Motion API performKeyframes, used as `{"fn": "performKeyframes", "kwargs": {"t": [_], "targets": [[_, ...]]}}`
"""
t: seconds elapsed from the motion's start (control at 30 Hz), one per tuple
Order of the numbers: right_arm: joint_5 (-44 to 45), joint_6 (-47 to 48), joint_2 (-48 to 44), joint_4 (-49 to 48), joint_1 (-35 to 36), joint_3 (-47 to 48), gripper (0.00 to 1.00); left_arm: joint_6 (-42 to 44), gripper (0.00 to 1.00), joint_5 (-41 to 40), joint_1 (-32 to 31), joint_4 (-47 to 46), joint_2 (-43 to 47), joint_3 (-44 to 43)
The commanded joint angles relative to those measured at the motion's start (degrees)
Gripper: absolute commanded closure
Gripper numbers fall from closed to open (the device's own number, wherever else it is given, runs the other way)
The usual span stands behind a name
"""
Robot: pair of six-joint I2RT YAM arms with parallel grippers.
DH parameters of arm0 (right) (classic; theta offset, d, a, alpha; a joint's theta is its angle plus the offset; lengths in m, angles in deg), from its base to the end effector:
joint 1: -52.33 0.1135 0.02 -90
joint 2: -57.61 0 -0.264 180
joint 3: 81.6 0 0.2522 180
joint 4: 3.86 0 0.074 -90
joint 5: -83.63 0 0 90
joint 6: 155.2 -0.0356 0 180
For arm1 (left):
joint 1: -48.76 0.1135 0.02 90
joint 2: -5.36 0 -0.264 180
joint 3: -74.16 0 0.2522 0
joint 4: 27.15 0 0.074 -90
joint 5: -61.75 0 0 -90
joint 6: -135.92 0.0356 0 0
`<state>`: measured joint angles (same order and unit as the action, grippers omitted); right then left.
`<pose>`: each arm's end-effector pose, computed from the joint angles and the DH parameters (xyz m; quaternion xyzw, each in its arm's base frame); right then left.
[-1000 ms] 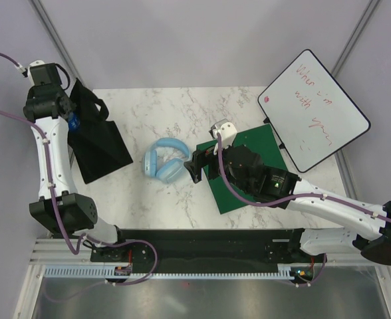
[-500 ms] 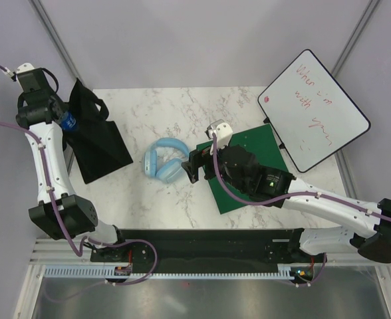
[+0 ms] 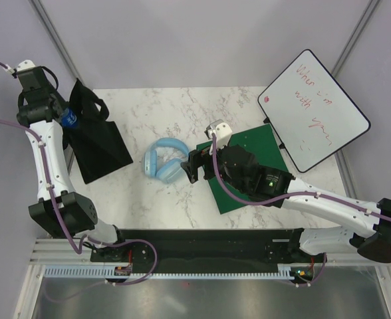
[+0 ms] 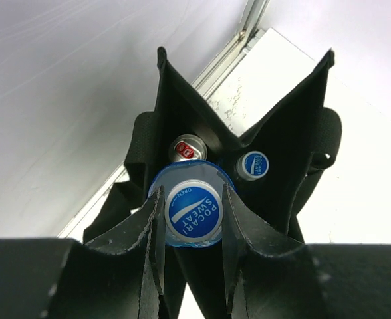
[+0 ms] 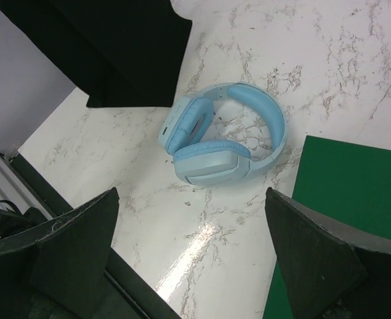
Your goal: Place the beverage into the canvas bag
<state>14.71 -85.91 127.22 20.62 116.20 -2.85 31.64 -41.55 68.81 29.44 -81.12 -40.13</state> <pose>0.1350 0.2461 0.3727 -0.1844 0.7677 0.2936 0.5389 0.2998 0.1181 0.4424 -0.3086 0.7994 0.1250 0.5001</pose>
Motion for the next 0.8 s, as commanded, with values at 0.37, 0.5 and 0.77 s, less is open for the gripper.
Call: {"fn": "performKeyframes", "kwargs": {"t": [0.37, 0.5, 0.77], "targets": [[0.1, 0.23, 0.71, -2.2, -0.07, -0.04, 0.02, 0.66, 0.98, 3.54, -0.72, -13.37, 2.36, 3.39], [-0.25, 0.5, 0.62, -2.2, -0.16, 0.14, 0.02, 0.66, 0.98, 3.11, -0.81, -16.9, 3.68, 12.18], [-0.25, 1.11, 1.06, -2.2, -0.16, 0.57, 0.02, 0.48, 0.98, 2.76, -0.81, -19.01, 5.44, 16.25]]}}
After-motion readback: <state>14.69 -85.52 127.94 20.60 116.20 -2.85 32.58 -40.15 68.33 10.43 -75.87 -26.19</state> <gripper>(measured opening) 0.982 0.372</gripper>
